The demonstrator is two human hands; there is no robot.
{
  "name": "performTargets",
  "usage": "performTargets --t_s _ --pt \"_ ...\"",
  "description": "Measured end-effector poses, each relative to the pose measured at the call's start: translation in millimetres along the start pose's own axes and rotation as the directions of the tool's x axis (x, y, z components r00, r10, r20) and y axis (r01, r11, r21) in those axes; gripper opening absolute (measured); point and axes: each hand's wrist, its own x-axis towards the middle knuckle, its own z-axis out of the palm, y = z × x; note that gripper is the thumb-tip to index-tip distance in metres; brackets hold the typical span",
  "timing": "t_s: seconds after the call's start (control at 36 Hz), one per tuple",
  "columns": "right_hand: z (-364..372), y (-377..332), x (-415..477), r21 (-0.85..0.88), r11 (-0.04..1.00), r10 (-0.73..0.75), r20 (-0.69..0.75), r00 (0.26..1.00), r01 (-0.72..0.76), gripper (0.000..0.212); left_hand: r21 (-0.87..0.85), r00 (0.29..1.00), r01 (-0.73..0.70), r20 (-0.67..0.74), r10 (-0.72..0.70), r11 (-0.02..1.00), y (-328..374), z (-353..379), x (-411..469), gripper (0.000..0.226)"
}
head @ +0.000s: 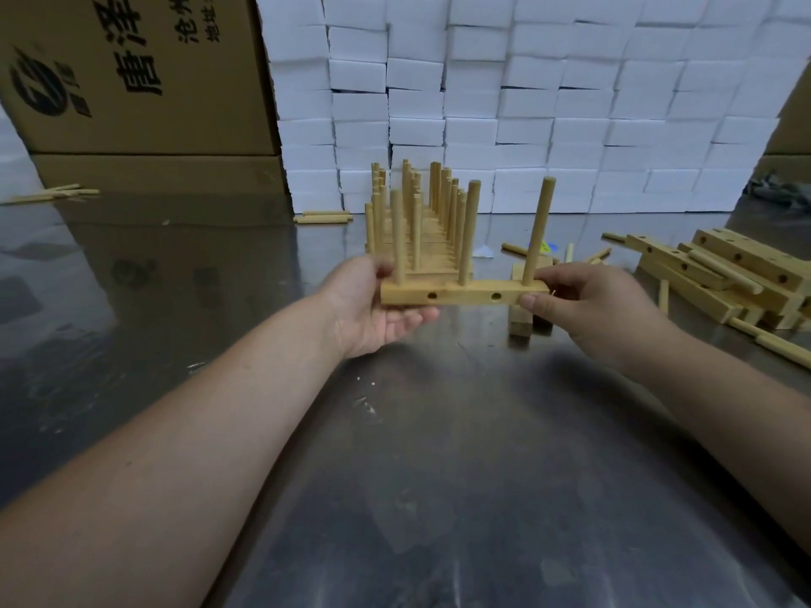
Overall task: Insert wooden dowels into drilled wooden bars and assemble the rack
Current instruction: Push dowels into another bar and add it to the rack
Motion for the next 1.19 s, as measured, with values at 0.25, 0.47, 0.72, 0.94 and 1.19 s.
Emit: performTargets --t_s 0.25,0.47,0.72,0.94,1.19 --pt "1.5 7.8 3.0 -0.101 0.990 0.093 -0.077 0.993 -0.101 0.031 0.687 0.866 -0.262 -0.143 0.480 0.678 -14.0 0.7 10.9 0.014" --pt "6.8 9.1 3.1 -0.204 0.976 0.076 -0.012 0.997 -0.076 0.027 0.867 0.833 -0.137 -0.162 0.530 0.480 -15.0 -9.3 11.6 0.048" --pt "9.9 15.1 5.7 -0.264 0.964 0.042 0.121 0.992 -0.009 0.044 0.902 0.832 0.029 -0.260 0.490 0.430 -15.3 -19.2 18.0 0.048" --pt "10.8 14.0 3.5 -0.377 0.919 -0.046 0.184 0.982 0.114 0.042 0.935 0.819 0.172 -0.311 0.483 0.310 -13.8 -23.0 17.6 0.043" --pt "14.2 12.5 5.7 -0.479 0.864 -0.062 0.203 0.977 0.154 0.043 0.917 0.756 0.359 -0.395 0.522 0.174 -13.4 -21.9 26.6 0.048"
